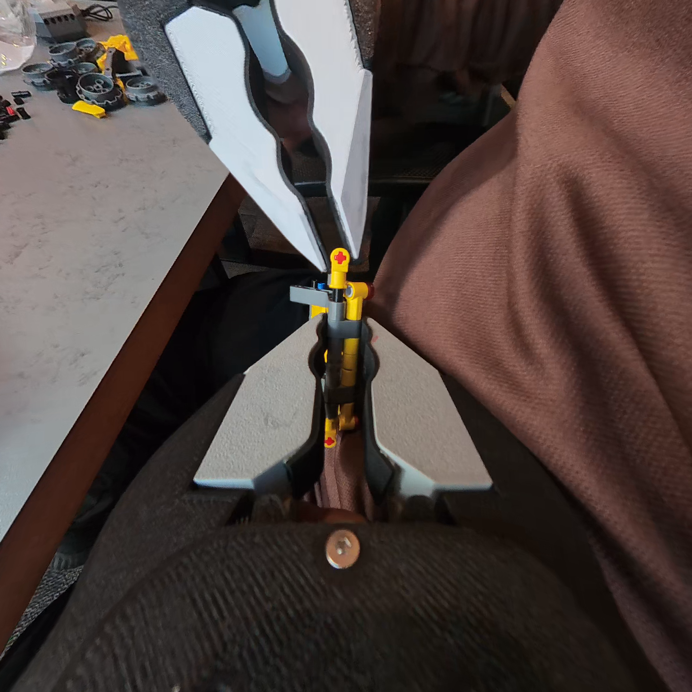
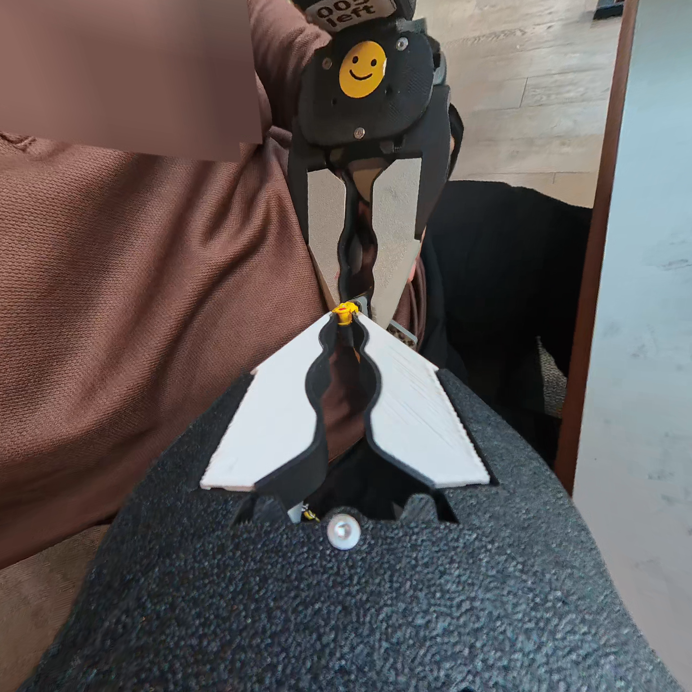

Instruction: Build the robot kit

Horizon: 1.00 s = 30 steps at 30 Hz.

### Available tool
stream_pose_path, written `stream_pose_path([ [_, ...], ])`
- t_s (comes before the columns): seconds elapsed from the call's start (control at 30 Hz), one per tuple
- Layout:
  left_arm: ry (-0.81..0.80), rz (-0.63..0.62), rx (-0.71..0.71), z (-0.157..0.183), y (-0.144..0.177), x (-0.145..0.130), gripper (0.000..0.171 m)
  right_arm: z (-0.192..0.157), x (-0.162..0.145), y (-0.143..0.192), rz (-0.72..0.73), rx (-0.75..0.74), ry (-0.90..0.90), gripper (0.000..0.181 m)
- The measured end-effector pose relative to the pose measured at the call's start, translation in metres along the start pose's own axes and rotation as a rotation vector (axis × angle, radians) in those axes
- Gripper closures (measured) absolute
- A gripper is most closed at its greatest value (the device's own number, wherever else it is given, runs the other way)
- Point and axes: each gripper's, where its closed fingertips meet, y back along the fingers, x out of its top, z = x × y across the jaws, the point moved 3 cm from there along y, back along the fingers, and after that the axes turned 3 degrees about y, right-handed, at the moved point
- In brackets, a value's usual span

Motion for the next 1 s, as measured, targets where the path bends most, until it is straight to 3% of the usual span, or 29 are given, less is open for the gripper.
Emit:
stream_pose_path([
  [0.27, 0.040, -0.011, 0.018, -0.001, 0.001, -0.009, 0.159, 0.004, -0.006, -0.010, 0.042, -0.041, -0.045, 0.174],
  [0.43, 0.037, -0.020, 0.020, 0.000, -0.001, -0.008, 0.159, 0.002, -0.003, -0.010, -0.152, -0.119, 0.028, 0.174],
  [0.57, 0.024, -0.028, 0.026, 0.002, -0.002, -0.008, 0.159, 0.002, -0.002, -0.013, -0.254, -0.067, -0.024, 0.174],
  [0.77, 0.030, -0.044, 0.032, 0.000, 0.000, -0.013, 0.159, 0.008, -0.007, -0.019, -0.119, 0.067, -0.134, 0.173],
  [0.93, 0.015, 0.052, 0.056, -0.004, 0.007, 0.003, 0.158, 0.009, 0.009, -0.006, -0.006, 0.011, -0.066, 0.173],
  [1.0, -0.015, 0.088, 0.085, -0.007, 0.012, 0.013, 0.158, 0.011, 0.022, 0.007, 0.038, -0.062, -0.006, 0.163],
])
